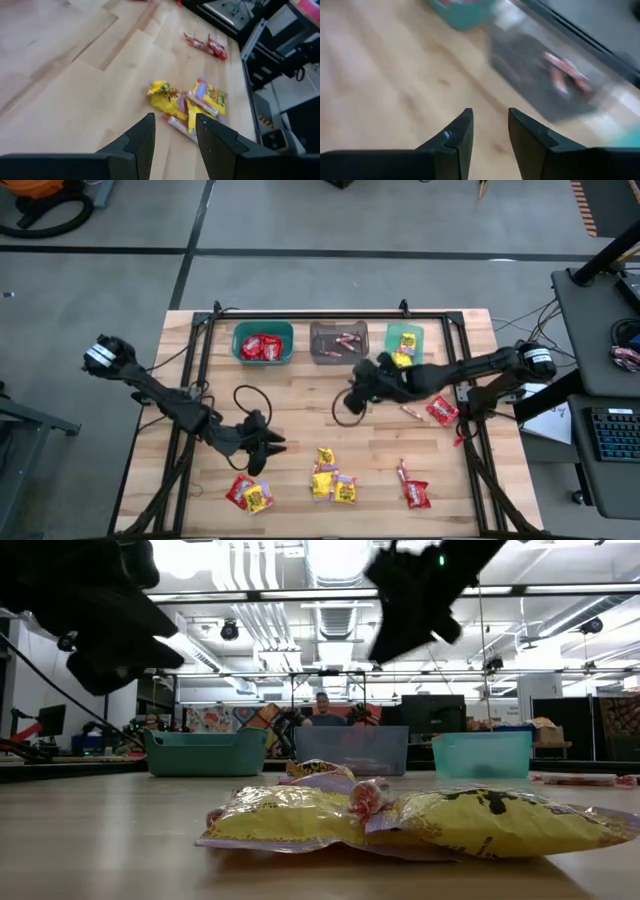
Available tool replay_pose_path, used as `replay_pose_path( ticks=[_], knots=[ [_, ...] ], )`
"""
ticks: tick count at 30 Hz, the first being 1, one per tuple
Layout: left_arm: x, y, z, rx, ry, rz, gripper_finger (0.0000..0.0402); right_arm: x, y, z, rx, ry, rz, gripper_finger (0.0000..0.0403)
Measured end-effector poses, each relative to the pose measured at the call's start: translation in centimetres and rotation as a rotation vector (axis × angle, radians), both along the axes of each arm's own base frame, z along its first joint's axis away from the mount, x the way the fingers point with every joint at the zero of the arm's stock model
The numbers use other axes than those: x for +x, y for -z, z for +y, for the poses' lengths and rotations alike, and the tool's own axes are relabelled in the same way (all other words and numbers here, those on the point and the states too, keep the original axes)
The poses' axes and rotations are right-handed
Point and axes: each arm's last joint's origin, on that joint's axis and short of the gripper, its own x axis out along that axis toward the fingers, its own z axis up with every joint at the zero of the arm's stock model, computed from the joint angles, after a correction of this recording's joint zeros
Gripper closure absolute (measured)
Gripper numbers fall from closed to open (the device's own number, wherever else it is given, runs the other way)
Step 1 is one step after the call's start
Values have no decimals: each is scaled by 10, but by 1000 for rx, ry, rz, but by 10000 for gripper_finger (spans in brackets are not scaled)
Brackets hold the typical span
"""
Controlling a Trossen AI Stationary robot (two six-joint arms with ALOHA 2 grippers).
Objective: Sort candy
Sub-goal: Put the red candy into the green bin
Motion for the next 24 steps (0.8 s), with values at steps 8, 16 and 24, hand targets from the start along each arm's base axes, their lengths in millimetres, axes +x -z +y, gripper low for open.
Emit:
replay_pose_path(
  ticks=[8, 16, 24],
  knots=[
    [15, 3, -6, 91, -52, -19, 276, 21, -30, 26, -302, -306, -253, 312],
    [32, -14, -31, 74, 62, 0, 276, 25, -38, 29, -304, -392, -341, 339],
    [42, -30, -44, 111, 88, 213, 276, 26, -34, 22, -257, -351, -314, 351]
  ],
)
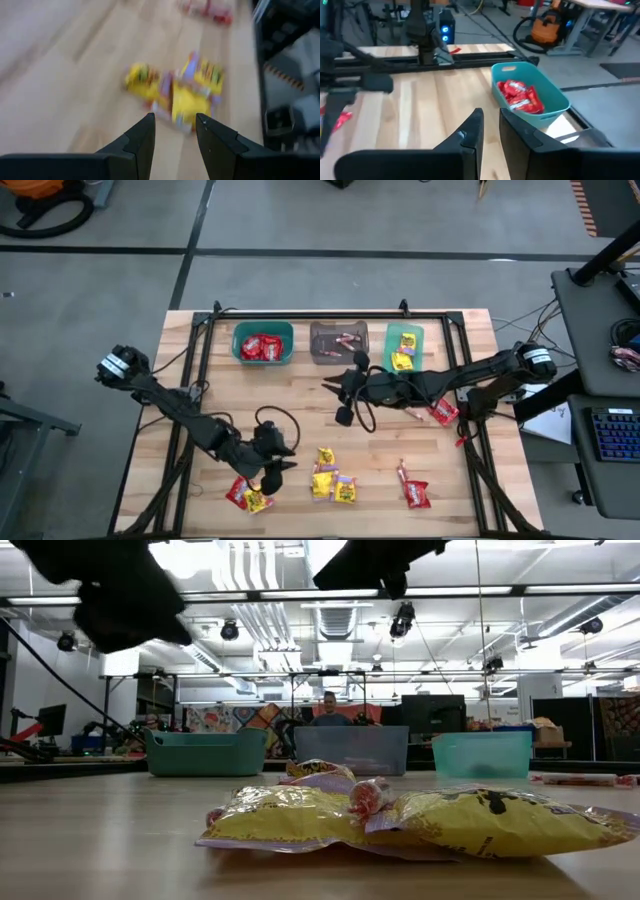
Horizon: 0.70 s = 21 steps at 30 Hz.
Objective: Sort candy
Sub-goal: Put the red candy into the green bin
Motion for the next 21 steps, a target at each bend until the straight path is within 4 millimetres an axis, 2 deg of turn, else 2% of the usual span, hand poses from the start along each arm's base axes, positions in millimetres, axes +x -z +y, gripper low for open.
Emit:
replay_pose_path(
  ticks=[5, 11, 17, 21],
  knots=[
    [-5, -4, -8, 20, -32, 183, 276, -5, -1, 8, 106, -13, 84, 349],
    [-19, 5, -20, -119, -33, 415, 276, -14, 8, 13, 232, -8, 249, 349],
    [-43, 11, -36, -121, 62, 578, 276, -19, 13, 22, 271, -6, 296, 341],
    [-66, 14, -46, -8, 163, 643, 276, -21, 13, 30, 276, -26, 301, 321]
  ],
)
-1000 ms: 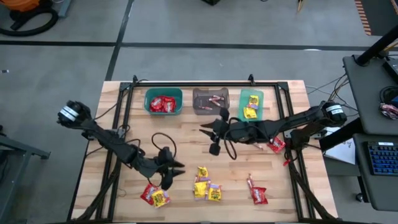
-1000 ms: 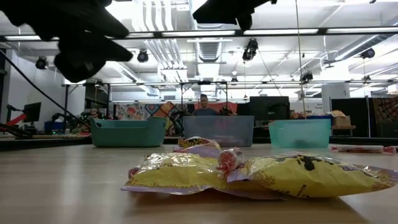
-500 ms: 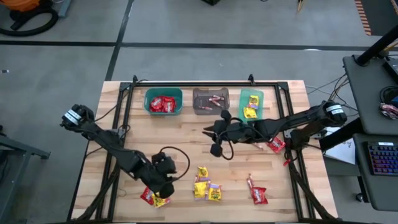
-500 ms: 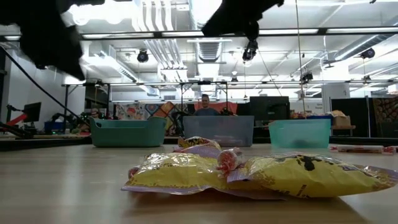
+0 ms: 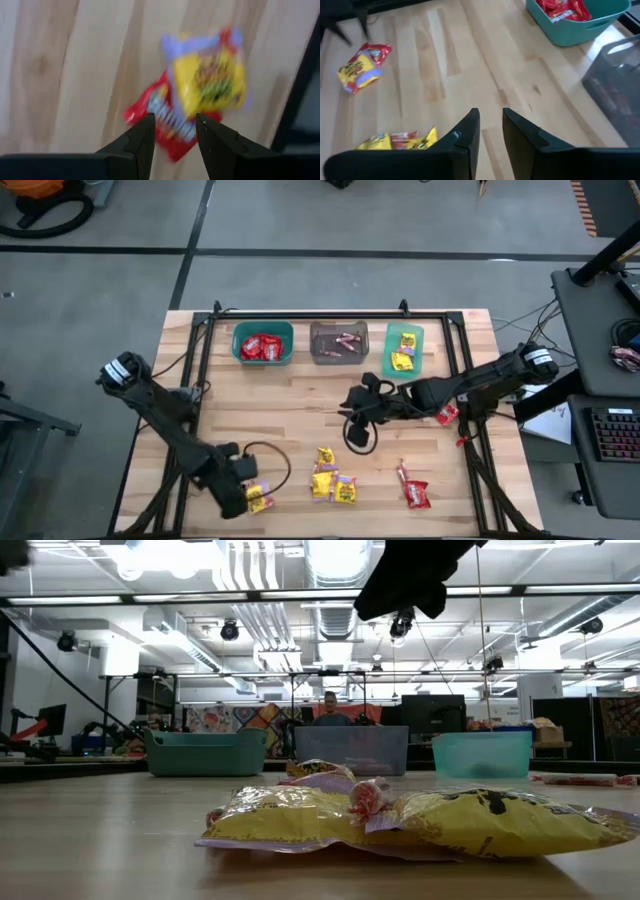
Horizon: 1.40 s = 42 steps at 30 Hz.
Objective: Sort candy
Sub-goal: Put the red candy into the green bin
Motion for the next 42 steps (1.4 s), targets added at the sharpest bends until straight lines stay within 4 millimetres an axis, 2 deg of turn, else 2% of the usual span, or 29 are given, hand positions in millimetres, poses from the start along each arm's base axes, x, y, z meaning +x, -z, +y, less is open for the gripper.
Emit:
replay_pose_path(
  ticks=[4, 6, 17, 22, 26, 32, 37, 42],
  knots=[
    [-19, 8, -10, 79, 114, 10, 276, -1, 0, 5, -1, -15, 0, 299],
    [-22, 11, -13, 115, 130, -20, 276, -1, 0, 6, -2, -17, -1, 290],
    [-16, 40, -24, 189, 238, -3, 276, -2, 0, 7, 8, -11, -2, 256],
    [-10, 50, -18, 232, 202, 12, 276, -2, 0, 7, 9, -9, -2, 252],
    [-6, 48, -4, 301, 150, 1, 276, -2, 1, 7, 6, -7, 0, 252],
    [-6, 35, 15, 360, 103, 17, 276, -3, 4, 6, 1, -3, 10, 252],
    [-5, 24, 15, 323, 168, -54, 276, -4, 8, 6, 0, -2, 21, 252],
    [-1, 26, 15, 338, 219, -71, 276, -5, 11, 6, -1, -2, 29, 252]
  ],
)
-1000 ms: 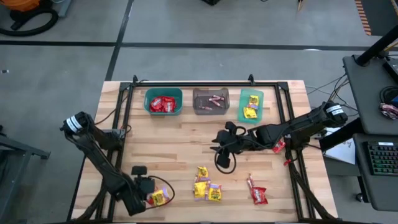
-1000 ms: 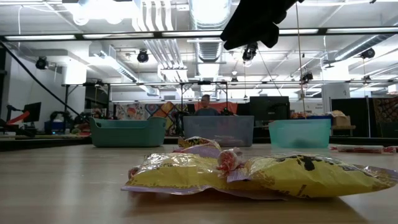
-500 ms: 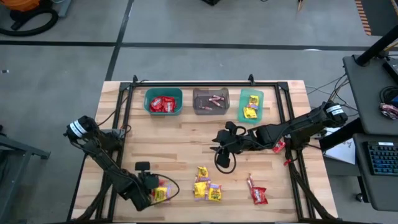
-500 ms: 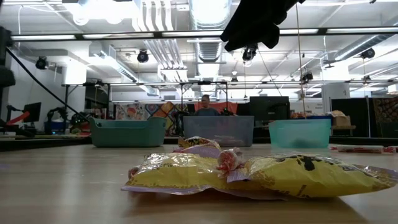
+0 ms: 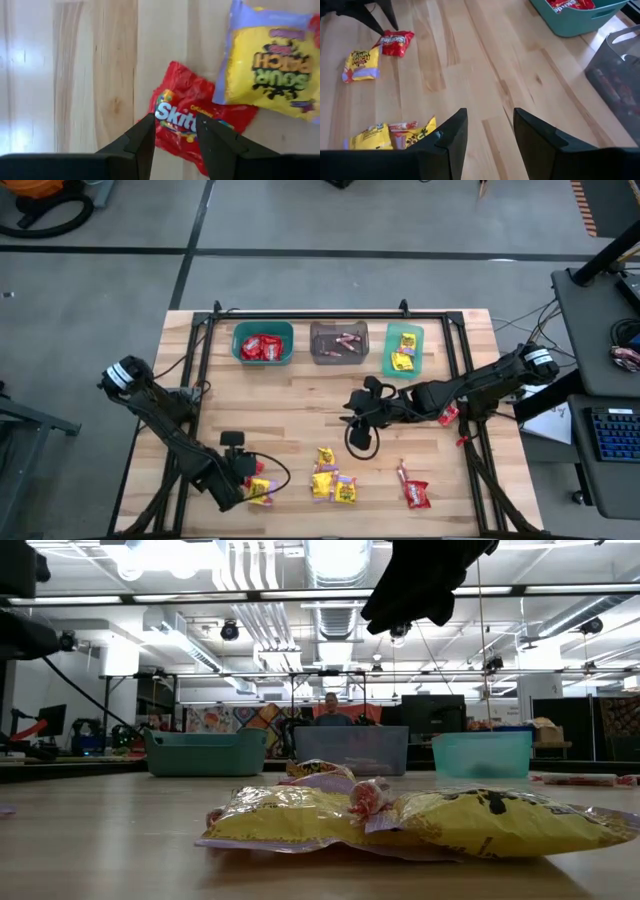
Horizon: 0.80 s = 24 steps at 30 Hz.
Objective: Sort candy
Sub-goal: Put the red candy into the green bin
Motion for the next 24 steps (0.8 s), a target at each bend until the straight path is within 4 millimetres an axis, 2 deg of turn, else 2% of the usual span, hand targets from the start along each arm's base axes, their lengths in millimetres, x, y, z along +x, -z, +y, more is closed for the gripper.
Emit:
replay_pose_path(
  ticks=[7, 13, 16, 21, 24],
  knots=[
    [-2, 25, 6, -38, -5, -18, 276, 0, 2, 0, 12, 7, 3, 252],
    [-5, 31, 11, -30, -16, -16, 283, 0, 2, 0, 26, 20, 3, 252],
    [-6, 31, 11, -23, -12, -15, 310, 0, 2, 0, 26, 20, 3, 252],
    [-6, 31, 12, -9, -19, -19, 386, 0, 2, 0, 26, 20, 3, 252],
    [-6, 31, 12, -7, -28, -25, 391, 0, 3, 0, 26, 20, 4, 252]
  ],
)
